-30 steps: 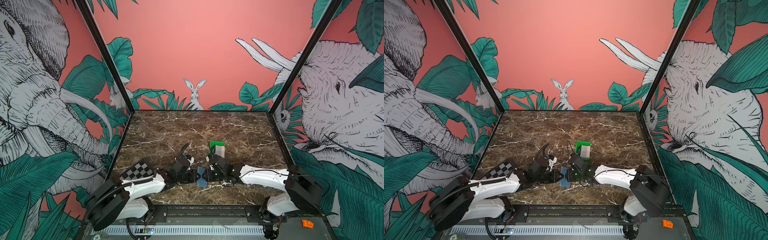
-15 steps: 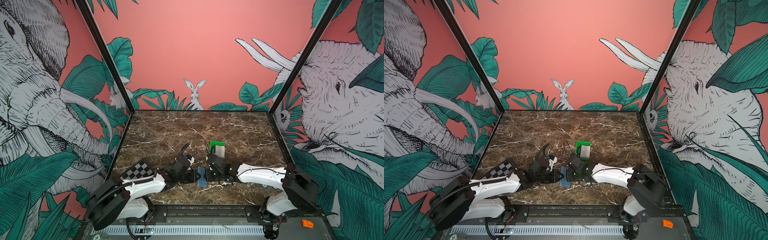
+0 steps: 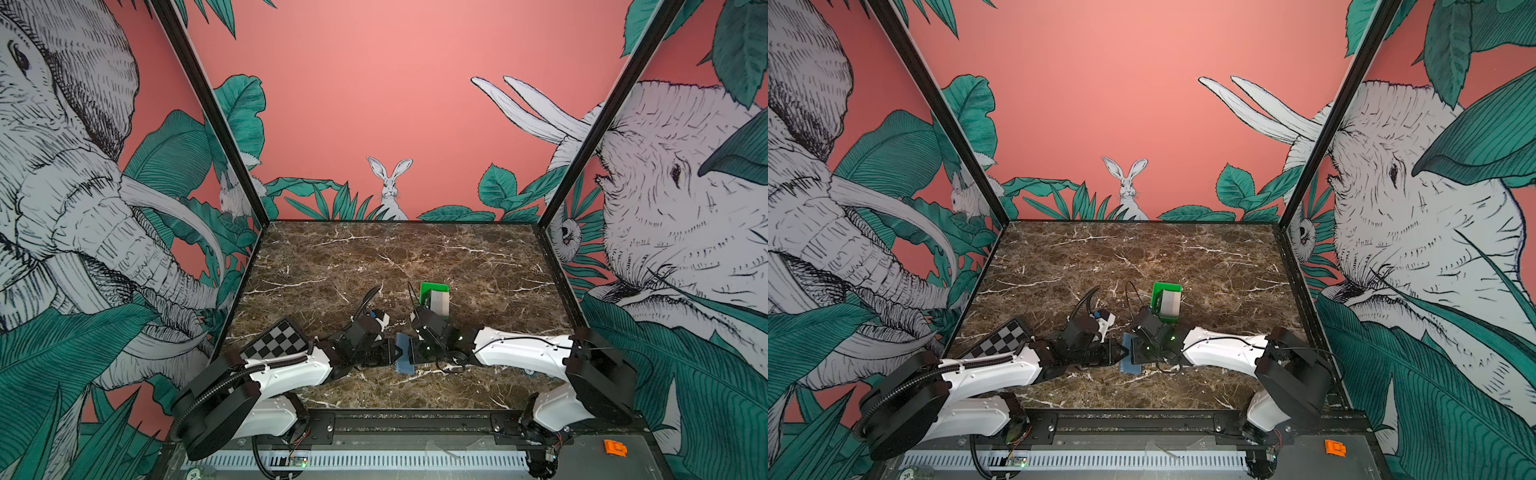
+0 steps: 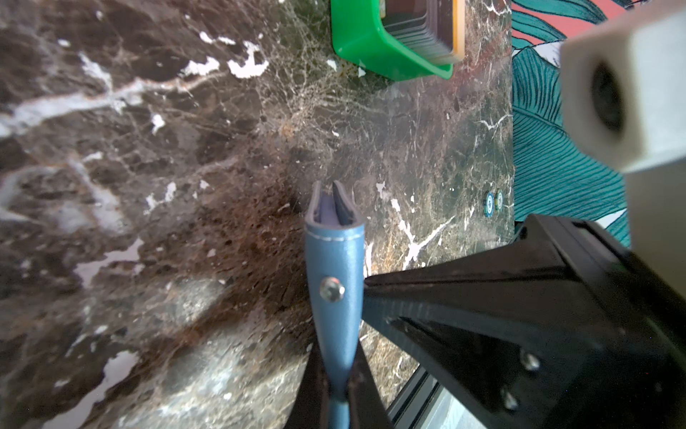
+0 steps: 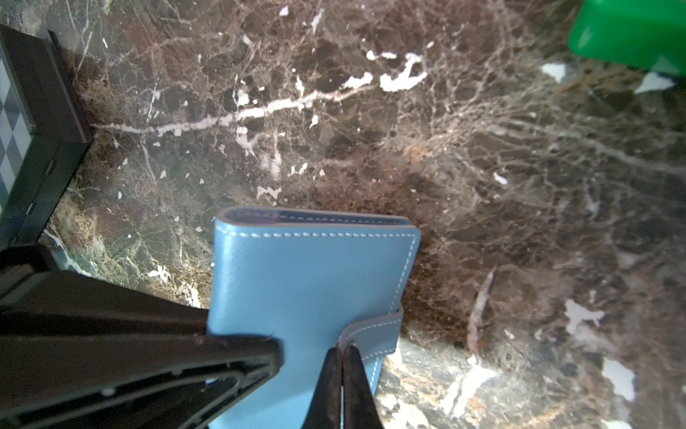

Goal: Put the credit cards into the card holder

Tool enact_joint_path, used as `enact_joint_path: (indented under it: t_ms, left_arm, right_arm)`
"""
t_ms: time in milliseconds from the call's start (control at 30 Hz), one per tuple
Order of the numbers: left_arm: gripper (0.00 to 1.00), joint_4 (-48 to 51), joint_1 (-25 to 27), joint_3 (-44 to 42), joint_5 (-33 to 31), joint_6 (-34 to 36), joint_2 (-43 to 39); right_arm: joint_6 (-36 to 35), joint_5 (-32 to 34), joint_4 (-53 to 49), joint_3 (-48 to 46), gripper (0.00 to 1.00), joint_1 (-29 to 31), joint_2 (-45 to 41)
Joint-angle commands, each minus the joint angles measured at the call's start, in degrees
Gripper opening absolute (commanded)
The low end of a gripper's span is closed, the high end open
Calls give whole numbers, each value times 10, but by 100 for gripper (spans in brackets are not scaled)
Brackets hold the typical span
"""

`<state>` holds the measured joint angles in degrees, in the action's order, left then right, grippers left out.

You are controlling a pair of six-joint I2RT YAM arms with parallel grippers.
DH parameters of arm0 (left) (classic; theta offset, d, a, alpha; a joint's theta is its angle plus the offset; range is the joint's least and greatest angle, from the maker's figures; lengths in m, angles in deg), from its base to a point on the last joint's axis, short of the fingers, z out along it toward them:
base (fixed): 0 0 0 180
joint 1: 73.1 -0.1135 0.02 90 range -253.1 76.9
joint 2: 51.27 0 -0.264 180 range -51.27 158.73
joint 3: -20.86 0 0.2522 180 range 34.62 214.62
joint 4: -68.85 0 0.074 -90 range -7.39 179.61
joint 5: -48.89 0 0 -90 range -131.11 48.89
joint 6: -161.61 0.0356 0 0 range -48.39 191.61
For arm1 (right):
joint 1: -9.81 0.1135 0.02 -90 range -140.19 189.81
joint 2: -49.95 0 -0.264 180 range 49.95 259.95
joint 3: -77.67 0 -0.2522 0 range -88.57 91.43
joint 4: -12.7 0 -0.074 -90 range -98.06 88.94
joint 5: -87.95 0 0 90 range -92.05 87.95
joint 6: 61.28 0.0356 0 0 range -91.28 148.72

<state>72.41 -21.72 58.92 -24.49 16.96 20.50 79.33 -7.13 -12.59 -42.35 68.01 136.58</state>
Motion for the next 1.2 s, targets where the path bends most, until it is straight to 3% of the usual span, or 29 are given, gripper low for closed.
enact_joint_path:
  t_ms: [0, 767, 1167]
  left_arm:
    - [5, -8, 4, 11, -4, -5, -2]
    - [6, 17, 4, 14, -16, 0, -7]
    - [18, 47, 4, 15, -27, 0, -14]
  right_arm:
    - [-1, 31, -37, 1, 2, 0, -1]
    - [7, 69, -39, -36, 0, -1, -56]
    - [-3, 75, -46, -41, 0, -1, -86]
